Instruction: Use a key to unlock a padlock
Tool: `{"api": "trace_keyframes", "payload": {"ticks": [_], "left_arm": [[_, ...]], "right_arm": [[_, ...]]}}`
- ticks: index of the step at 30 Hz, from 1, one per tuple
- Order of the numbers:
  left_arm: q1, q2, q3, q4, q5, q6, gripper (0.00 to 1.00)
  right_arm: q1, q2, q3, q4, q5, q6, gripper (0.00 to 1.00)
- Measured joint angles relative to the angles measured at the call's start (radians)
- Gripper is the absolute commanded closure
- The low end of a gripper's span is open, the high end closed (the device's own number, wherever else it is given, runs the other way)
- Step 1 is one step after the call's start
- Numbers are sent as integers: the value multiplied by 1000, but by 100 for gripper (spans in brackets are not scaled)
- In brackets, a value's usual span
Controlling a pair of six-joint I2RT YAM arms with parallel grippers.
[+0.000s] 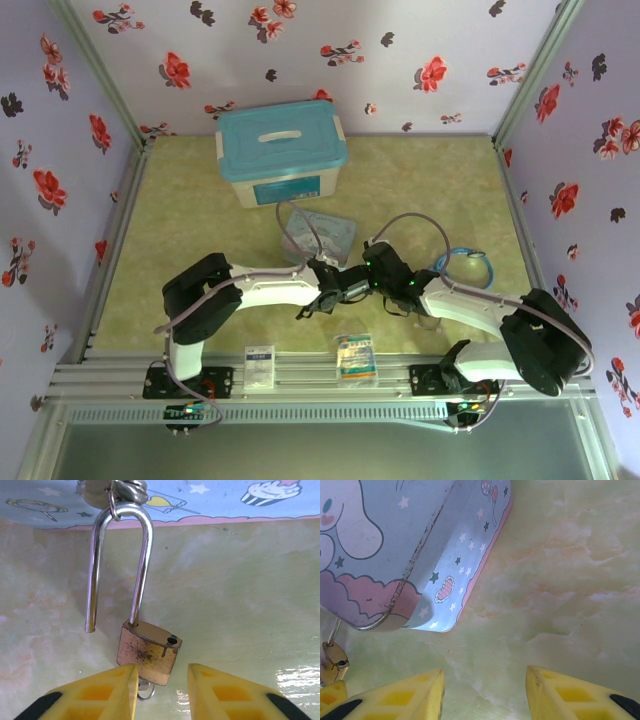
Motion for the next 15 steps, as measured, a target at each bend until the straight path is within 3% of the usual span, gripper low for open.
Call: {"api": "trace_keyframes", "payload": {"ticks": [3, 5, 11, 15], "left_arm": [[0, -5, 0, 10, 3, 8, 58], [1, -31, -8, 36, 19, 19, 47], [34, -287, -101, 138, 62, 63, 30], [109, -428, -133, 198, 102, 114, 20]], "right_arm": [[0, 0, 0, 0, 0, 0, 54], [0, -2, 0, 0, 0, 1, 52], [0, -86, -35, -8, -5, 19, 46], [18, -147, -58, -7, -16, 34, 45]]}}
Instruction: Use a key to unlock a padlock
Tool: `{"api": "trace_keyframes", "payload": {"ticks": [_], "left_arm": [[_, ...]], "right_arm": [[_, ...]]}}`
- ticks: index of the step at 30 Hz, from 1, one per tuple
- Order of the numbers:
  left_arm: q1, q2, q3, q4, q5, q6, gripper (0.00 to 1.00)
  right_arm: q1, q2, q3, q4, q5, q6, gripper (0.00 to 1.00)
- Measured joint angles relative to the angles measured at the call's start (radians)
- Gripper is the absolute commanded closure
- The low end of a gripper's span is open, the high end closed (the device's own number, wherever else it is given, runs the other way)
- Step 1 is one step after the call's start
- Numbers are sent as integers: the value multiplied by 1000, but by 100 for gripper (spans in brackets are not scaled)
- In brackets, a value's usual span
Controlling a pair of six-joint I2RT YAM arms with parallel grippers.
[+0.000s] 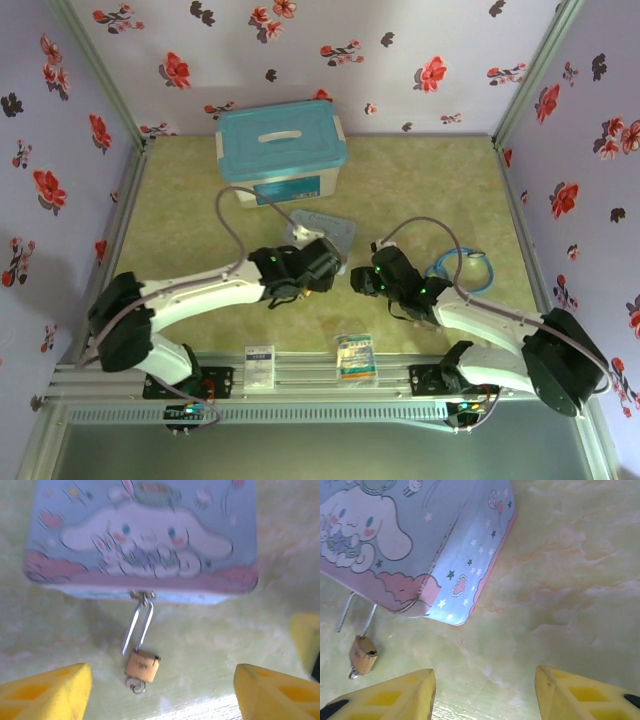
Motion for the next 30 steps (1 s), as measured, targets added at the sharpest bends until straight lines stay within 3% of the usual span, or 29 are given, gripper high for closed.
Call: {"api": "trace_keyframes", "payload": {"ticks": [3, 8, 12, 20, 30], "left_arm": [[105, -53, -37, 55, 58, 47, 16], [288, -54, -64, 143, 150, 139, 11], [374, -11, -64, 214, 205, 198, 10], [425, 112, -64, 330, 288, 261, 25], [415, 122, -132, 412, 336, 237, 32]], "right_arm": [[63, 12, 2, 6, 3, 11, 45], [204, 159, 83, 19, 16, 57, 40], [237, 290, 143, 65, 17, 119, 39], [231, 406, 227, 72, 65, 159, 40], [91, 409, 234, 59, 51, 89, 41]]}}
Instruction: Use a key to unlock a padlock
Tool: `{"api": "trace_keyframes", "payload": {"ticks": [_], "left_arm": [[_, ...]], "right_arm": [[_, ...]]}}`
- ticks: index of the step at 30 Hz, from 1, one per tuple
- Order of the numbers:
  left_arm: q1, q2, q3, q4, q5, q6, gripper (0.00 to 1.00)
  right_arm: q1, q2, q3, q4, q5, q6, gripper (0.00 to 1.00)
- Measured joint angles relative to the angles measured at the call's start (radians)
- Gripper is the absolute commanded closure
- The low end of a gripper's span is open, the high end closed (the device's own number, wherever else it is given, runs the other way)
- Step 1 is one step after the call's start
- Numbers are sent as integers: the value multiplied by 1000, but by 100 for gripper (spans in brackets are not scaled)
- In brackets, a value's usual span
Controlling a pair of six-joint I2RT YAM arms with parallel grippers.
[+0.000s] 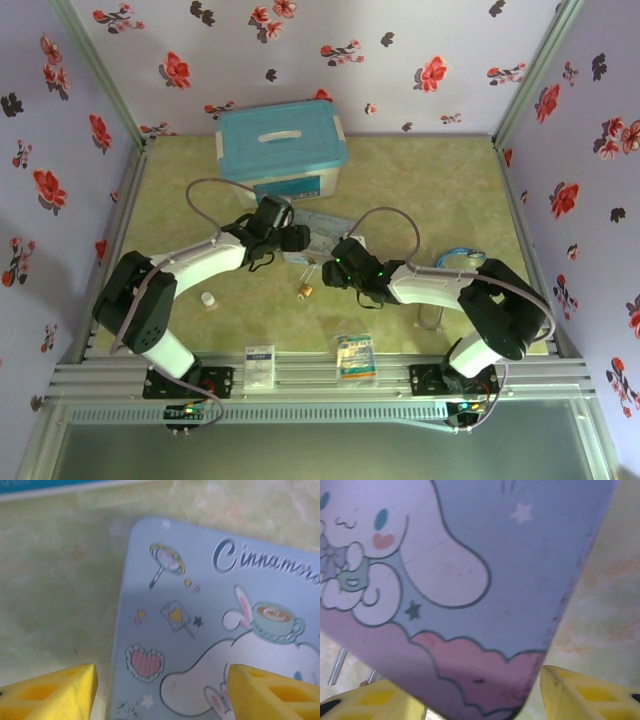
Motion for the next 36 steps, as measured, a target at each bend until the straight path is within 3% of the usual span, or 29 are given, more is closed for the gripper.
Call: {"api": "trace_keyframes", "payload": {"ticks": [7, 16, 31, 36], "left_arm": [[-31, 3, -35, 44, -10, -54, 36], [-59, -13, -72, 90, 0, -98, 34], [-58, -61, -103, 53, -6, -98, 32], [-50, -61, -104, 52, -36, -98, 32]], "right_arm": [[26, 0, -8, 5, -14, 24, 41], [182, 70, 48, -10, 16, 122, 36], [238, 207, 209, -127, 137, 132, 36], [242, 253, 258, -150, 178, 132, 50]]}}
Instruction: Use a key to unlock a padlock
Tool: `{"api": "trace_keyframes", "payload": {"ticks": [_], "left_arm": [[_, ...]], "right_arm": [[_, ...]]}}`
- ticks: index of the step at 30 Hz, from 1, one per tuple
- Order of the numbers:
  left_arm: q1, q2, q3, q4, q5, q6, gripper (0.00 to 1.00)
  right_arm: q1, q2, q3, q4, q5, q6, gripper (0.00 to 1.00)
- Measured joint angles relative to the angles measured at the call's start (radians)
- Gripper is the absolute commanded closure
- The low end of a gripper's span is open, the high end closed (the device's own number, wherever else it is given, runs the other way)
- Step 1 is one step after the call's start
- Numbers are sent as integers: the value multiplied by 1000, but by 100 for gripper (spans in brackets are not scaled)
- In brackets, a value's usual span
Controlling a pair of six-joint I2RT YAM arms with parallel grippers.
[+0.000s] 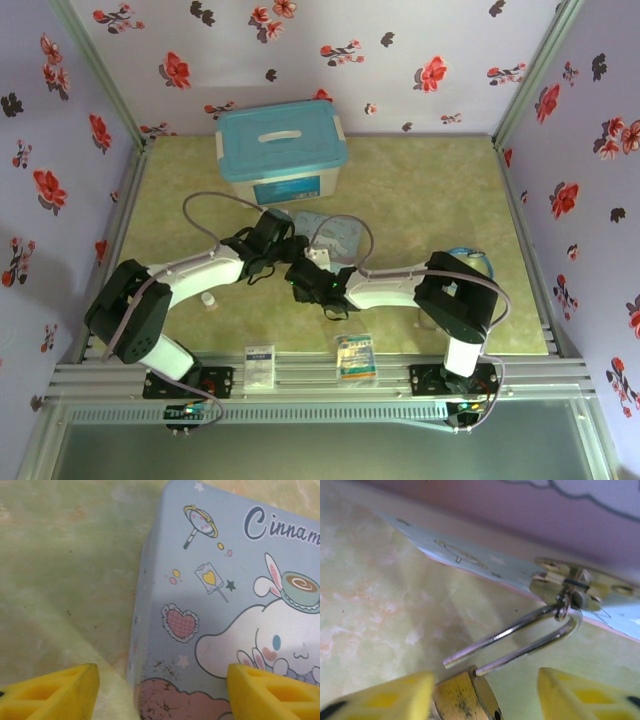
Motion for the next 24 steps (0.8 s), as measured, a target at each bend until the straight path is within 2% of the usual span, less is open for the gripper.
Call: {"api": "trace_keyframes", "payload": {"ticks": [6, 16, 24], "left_arm": [[-1, -5, -2, -2, -9, 0, 32], [-11, -95, -25, -17, 11, -1, 32], [-11, -116, -28, -23, 11, 0, 32]], "right_arm": [[1, -6, -7, -6, 11, -1, 50], [2, -109, -114, -96, 5, -16, 46], [-11, -98, -108, -94, -15, -47, 48]]}}
